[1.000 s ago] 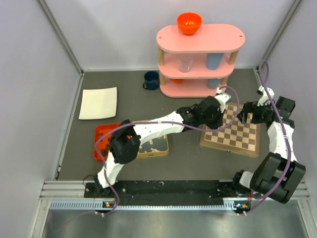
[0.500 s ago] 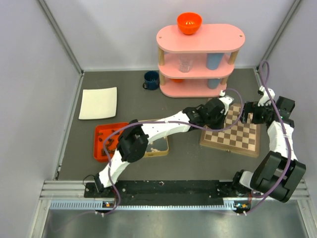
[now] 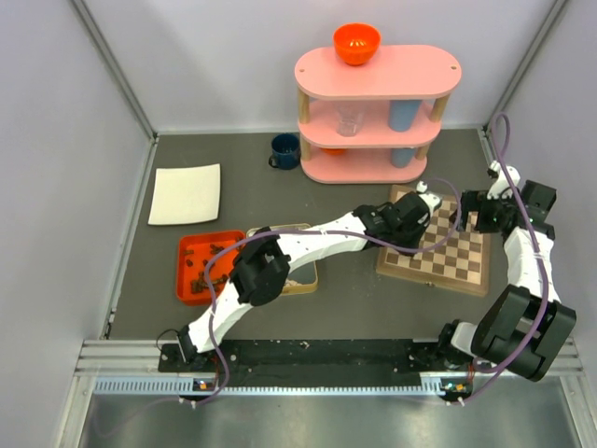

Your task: Set up the chess pieces on the board

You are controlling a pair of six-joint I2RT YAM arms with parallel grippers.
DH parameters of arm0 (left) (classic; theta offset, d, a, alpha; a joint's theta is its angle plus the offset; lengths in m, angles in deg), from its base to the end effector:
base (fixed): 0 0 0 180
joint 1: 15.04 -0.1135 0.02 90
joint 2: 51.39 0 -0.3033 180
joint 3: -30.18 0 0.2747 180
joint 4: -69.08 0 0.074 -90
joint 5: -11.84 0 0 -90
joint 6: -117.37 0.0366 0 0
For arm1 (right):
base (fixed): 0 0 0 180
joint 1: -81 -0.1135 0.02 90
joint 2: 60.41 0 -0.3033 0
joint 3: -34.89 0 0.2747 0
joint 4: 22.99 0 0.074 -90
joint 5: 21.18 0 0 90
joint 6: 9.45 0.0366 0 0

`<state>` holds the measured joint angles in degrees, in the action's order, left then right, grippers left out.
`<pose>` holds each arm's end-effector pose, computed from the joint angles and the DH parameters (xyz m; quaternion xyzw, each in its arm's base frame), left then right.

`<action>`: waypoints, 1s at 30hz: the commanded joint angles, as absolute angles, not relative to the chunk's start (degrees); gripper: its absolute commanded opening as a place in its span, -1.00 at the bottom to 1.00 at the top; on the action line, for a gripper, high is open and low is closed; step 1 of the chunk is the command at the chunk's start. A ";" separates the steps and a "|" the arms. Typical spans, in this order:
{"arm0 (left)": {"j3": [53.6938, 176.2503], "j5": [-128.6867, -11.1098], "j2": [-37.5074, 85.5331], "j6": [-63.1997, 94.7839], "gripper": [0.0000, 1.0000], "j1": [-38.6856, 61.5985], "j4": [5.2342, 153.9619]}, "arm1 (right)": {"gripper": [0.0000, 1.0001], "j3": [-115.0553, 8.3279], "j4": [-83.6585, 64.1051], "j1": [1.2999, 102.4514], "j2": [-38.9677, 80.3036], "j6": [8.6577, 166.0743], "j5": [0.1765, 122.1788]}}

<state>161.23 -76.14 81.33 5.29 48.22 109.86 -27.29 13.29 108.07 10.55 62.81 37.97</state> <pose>0.2607 -0.5203 0.2537 0.3284 0.8540 -0.2851 0.2854 0.2463 -0.1048 0.2837 -0.0289 0.8961 0.0868 0.4343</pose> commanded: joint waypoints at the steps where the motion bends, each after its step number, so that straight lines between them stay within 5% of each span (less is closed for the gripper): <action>1: 164.44 -76.58 81.76 5.93 -1.00 49.20 111.05 | 0.97 -30.29 12.48 108.34 10.08 63.41 37.71; 24: 165.76 -76.67 85.01 6.37 -0.97 49.47 112.82 | 0.97 -30.38 12.83 108.25 9.11 63.24 37.18; 30: 165.94 -76.75 85.01 6.54 -0.80 49.56 112.99 | 0.97 -30.38 12.83 108.25 9.28 63.24 37.18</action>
<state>163.57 -76.31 84.26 5.90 49.21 113.01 -27.66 13.29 108.07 10.55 62.84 37.92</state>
